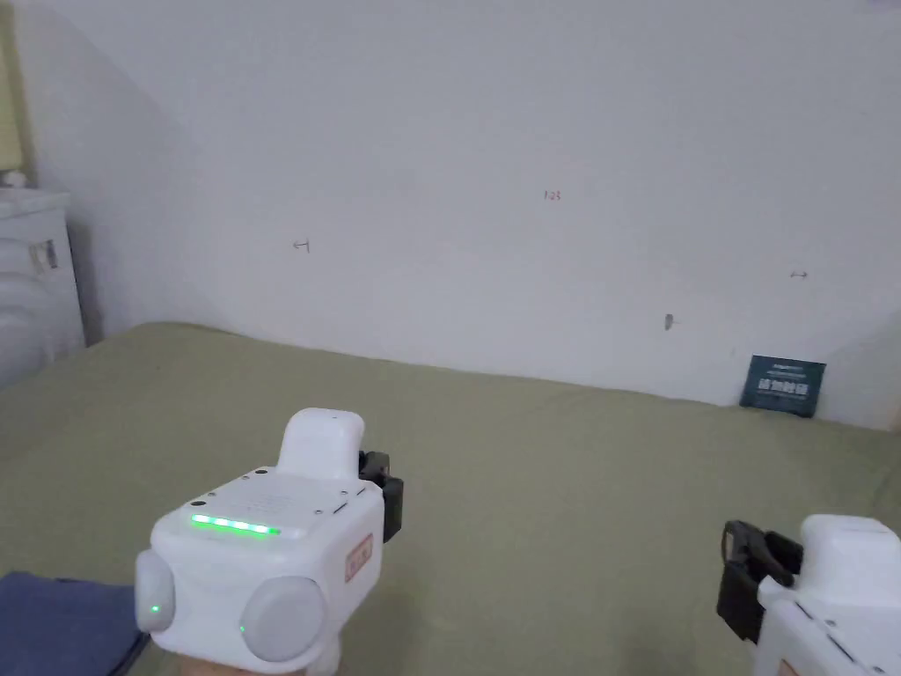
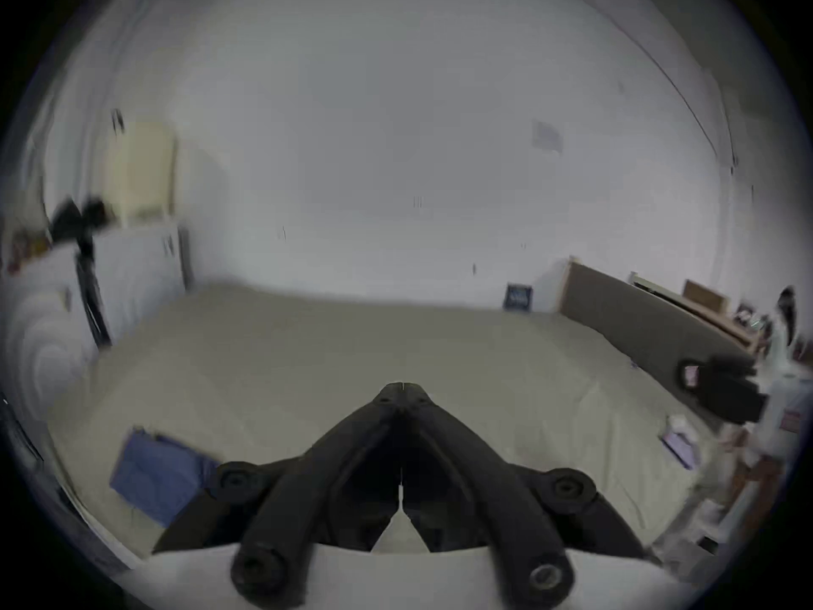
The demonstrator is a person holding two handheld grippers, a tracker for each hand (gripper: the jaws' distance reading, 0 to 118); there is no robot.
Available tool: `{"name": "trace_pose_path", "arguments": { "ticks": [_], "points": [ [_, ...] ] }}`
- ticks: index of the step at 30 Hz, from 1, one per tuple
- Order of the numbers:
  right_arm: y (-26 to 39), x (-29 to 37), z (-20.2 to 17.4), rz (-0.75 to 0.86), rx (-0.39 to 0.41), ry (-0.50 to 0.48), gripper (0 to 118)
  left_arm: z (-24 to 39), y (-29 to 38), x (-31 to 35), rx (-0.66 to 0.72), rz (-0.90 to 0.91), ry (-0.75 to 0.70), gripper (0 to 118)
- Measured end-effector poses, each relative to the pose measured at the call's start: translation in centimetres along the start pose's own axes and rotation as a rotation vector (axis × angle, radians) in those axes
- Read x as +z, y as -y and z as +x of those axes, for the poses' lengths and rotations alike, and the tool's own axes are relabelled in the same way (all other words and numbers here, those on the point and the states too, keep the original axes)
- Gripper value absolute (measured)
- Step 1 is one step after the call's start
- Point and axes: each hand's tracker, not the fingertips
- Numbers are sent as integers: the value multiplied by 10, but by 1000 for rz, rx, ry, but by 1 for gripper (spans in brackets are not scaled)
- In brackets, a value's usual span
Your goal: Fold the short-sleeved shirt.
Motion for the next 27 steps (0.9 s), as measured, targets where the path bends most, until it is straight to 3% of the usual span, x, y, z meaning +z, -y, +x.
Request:
{"name": "trace_pose_path", "arguments": {
  "ticks": [1,5,9,14,24,25,26,27],
  "points": [
    [-3,2,-3,15,53,71,1,16,0,3,-30,43,-2,0],
    [-8,4,0,59,118,108,1,55,-13,10,-129,113,46,0],
    [-12,13,14,88,28,92,1,60,-20,19,-90,108,38,0],
    [-15,17,19,93,-9,82,1,56,-20,21,-77,131,-2,0],
    [-30,15,7,121,0,54,1,49,-17,17,-93,123,-20,0],
    [-30,14,7,123,2,56,6,49,-17,17,-91,119,-26,3],
    [-31,14,8,123,-5,51,21,46,-16,17,-85,117,-30,13],
    [-32,13,9,120,-12,56,51,45,-15,16,-72,121,-45,26]
  ]
}}
